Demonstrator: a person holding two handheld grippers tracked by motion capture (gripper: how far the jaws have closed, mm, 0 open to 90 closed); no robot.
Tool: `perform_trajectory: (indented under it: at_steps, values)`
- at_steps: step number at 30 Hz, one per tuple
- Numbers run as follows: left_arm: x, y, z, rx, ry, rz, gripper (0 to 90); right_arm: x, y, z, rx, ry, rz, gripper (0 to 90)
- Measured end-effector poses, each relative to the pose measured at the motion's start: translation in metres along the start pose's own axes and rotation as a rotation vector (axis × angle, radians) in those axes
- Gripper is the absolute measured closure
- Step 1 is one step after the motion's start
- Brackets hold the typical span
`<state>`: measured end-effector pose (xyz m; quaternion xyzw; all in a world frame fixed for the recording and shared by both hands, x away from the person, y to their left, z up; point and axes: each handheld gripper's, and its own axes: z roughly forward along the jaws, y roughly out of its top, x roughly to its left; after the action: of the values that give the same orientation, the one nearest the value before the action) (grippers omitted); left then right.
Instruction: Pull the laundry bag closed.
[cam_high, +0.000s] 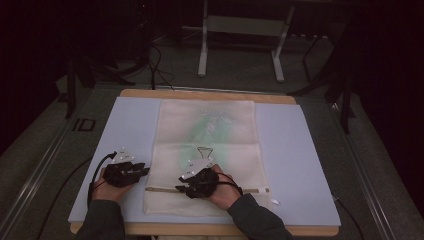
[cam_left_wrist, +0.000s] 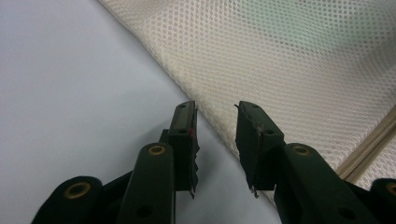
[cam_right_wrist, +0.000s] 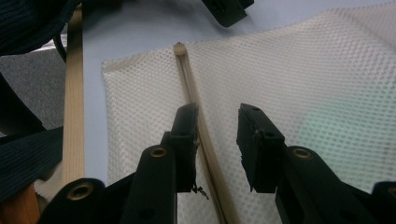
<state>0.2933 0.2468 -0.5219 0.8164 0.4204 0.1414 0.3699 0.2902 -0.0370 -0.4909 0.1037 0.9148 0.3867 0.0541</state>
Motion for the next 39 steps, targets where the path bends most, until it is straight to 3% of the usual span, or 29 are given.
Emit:
perform_trajectory:
  at_steps: [39]
  values:
    - [0.002,-0.001,-0.003,-0.015,-0.003,-0.003,67.8,0.014,0.031,0.053,0.017,0.044,-0.035,76.2]
